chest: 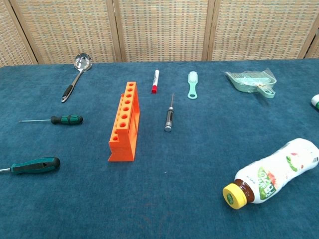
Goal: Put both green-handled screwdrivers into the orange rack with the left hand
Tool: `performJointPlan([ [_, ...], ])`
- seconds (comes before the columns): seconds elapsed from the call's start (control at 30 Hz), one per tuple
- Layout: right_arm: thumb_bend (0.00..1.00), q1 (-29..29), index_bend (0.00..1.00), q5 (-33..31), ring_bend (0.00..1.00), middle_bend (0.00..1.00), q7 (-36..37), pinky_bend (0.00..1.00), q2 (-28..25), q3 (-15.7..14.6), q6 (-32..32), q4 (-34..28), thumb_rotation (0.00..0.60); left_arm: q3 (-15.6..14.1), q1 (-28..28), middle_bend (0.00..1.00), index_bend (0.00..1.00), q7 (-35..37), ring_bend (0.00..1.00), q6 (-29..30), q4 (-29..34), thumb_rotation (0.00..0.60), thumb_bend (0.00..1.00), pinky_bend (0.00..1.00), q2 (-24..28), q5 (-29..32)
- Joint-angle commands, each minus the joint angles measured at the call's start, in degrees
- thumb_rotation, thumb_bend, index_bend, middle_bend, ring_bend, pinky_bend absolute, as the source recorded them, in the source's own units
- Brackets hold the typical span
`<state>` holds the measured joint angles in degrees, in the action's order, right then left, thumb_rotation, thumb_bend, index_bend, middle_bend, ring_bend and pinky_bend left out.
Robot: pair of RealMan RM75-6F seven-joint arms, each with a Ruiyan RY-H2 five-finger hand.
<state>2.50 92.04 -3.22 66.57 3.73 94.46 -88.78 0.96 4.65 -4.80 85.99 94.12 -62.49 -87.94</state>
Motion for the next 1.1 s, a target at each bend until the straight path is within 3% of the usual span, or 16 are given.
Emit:
performJointPlan([
  [0.03,0.00,-0.06,0.00,-0.03,0.00,0.00,0.18,0.00,-0.15,-0.03,-0.14,-0.18,0.600,-0.06,0.26,0.00,0.00,-0.10,0.00,-0.80,0.23,0.600,0.00,0.00,0.11,0.37],
  [0.23,0.00,-0.12,0.00,-0.45,0.00,0.00,1.33,0.00,-0.61,0.12,-0.51,-0.35,0.600,-0.44,1.51,0.00,0.00,-0.85,0.00,-3.10,0.09,0.600,0.00,0.00,-0.94,-0.12],
  [0.4,0.00,-0.30,0.00,-0.96,0.00,0.00,3.40,0.00,-1.32,0.75,-0.01,-0.58,0.600,0.26,5.72,0.00,0.03,-1.28,0.00,-10.39,-0.57,0.600,0.00,0.00,-4.19,1.42],
  [0.5,0.00,-0.24,0.00,-1.20,0.00,0.00,4.42,0.00,-1.61,0.91,-0.27,-0.48,0.600,1.80,8.47,0.00,0.08,-1.67,0.00,-14.36,-1.23,0.600,0.00,0.00,-5.80,3.75],
  [0.8,0.00,0.49,0.00,-2.22,0.00,0.00,5.24,0.00,-1.62,1.44,-1.92,-0.17,0.600,10.09,18.13,0.00,0.30,-5.60,0.00,-21.50,-5.47,0.600,0.00,0.00,-11.07,10.20],
  [0.93,0.00,0.65,0.00,-2.67,0.00,0.00,5.16,0.00,-1.53,1.65,-2.33,-0.13,0.600,12.25,21.75,0.00,0.36,-6.51,0.00,-25.14,-7.54,0.600,0.06,0.00,-12.91,13.07],
  [1.1,0.00,1.25,0.00,-4.74,0.00,0.00,5.31,0.00,-1.27,2.32,-4.23,0.36,0.600,14.90,29.46,0.00,0.39,-12.24,0.00,-34.23,-14.76,0.600,0.11,0.00,-18.18,22.24],
])
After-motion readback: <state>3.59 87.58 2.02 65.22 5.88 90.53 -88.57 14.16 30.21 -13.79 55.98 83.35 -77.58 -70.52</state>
